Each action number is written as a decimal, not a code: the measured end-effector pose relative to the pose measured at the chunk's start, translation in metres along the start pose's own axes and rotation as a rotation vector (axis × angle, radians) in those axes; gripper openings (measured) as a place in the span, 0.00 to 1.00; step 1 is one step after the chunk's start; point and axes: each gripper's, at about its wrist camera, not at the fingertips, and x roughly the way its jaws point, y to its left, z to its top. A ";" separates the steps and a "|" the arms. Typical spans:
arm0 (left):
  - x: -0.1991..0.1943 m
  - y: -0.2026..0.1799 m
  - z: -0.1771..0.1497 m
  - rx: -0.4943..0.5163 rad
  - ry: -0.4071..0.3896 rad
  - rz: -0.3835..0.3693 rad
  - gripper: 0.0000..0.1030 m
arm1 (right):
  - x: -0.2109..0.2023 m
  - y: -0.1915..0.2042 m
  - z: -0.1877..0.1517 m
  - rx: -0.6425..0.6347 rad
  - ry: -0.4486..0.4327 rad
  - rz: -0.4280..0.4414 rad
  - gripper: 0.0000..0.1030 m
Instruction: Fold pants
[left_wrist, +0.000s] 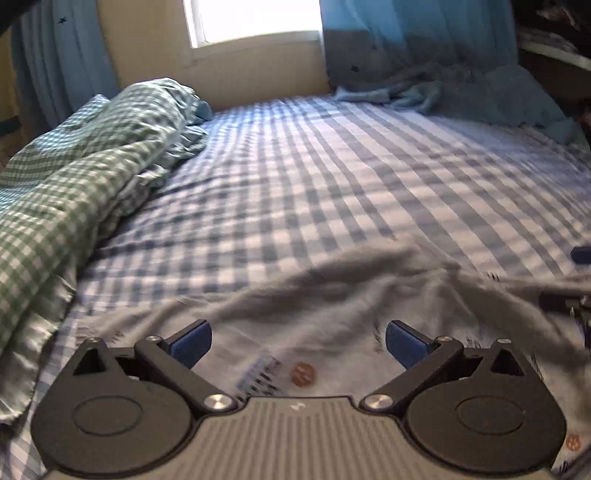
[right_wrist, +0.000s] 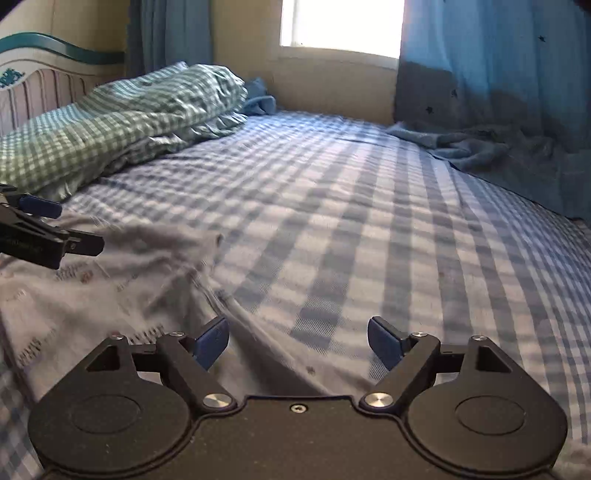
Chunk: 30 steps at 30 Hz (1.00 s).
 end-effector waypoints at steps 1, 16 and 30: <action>0.005 -0.009 -0.006 0.025 0.027 0.023 0.95 | -0.002 -0.007 -0.010 0.032 0.018 -0.057 0.80; -0.036 -0.099 0.016 -0.019 -0.035 -0.060 1.00 | -0.109 -0.186 -0.113 0.247 -0.053 -0.410 0.93; -0.013 -0.261 0.030 0.074 0.065 -0.059 1.00 | -0.157 -0.323 -0.184 0.220 -0.038 -0.586 0.95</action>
